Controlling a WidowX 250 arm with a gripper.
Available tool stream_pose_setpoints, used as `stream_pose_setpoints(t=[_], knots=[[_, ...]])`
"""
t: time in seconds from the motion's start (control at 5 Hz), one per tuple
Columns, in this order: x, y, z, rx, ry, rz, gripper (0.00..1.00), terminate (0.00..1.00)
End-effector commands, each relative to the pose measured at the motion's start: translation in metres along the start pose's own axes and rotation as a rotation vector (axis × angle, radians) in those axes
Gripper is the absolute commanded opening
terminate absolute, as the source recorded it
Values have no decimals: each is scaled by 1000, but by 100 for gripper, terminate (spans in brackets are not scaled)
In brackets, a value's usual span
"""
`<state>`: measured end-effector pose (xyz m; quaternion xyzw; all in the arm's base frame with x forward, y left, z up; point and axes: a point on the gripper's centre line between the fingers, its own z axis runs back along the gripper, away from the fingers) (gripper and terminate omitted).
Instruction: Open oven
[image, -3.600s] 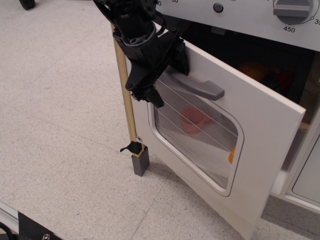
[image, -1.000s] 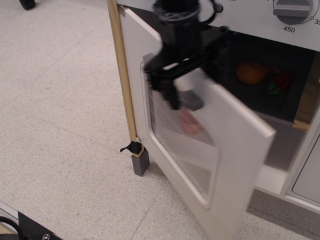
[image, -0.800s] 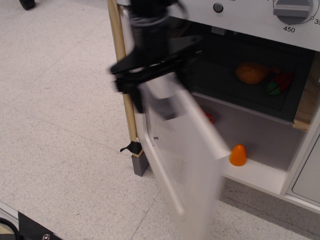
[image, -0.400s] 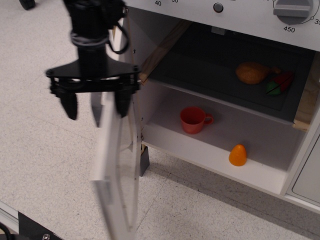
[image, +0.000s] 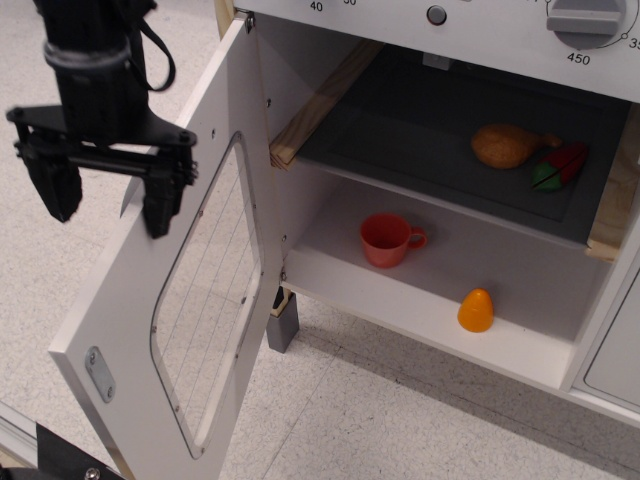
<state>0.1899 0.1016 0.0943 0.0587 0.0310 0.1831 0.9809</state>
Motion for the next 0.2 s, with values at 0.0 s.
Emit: stream_pose_setpoints(t=[0.0], knots=[[33, -2, 47, 29, -66, -8, 100, 100]])
